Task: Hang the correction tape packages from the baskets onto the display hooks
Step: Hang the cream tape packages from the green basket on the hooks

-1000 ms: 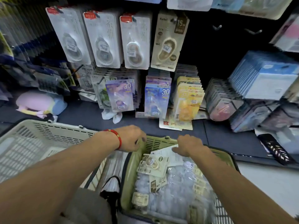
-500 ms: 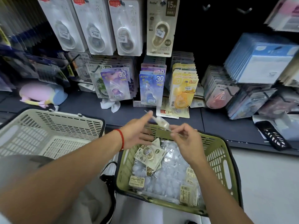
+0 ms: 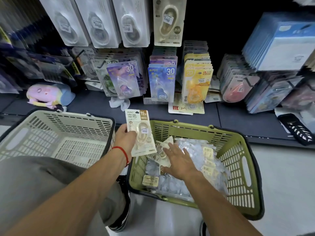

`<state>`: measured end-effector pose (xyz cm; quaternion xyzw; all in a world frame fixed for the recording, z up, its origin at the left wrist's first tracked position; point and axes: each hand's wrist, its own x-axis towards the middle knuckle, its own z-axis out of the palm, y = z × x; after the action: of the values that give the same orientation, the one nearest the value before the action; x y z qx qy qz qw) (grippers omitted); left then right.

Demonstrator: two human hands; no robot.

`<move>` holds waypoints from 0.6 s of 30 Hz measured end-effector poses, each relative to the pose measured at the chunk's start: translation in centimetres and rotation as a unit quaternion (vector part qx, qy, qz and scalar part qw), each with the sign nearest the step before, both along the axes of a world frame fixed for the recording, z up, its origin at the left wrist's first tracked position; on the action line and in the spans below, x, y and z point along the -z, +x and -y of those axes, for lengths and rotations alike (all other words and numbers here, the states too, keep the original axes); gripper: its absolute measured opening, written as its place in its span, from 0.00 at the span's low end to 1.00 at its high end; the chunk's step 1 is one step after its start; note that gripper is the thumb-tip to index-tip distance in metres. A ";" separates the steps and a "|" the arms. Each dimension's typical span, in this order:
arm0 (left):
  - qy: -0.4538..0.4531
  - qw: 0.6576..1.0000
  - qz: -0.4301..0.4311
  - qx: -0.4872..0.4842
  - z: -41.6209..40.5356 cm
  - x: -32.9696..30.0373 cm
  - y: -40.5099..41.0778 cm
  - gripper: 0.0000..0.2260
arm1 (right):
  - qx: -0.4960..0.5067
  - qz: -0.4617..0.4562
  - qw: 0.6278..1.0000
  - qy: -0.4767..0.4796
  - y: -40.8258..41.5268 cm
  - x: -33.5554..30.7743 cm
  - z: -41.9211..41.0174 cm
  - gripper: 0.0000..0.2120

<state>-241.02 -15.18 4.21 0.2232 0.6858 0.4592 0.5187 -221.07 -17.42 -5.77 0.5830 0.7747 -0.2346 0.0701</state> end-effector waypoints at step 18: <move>0.010 1.000 0.018 -0.007 3.2 2.9 2.3 0.15 | 0.361 -0.446 0.809 0.127 3.0 -4.1 0.1 0.13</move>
<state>-238.77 -18.38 1.33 0.2150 0.6734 0.4733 0.5256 -218.02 -17.55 -1.67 0.6556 0.4777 -0.3765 -0.4475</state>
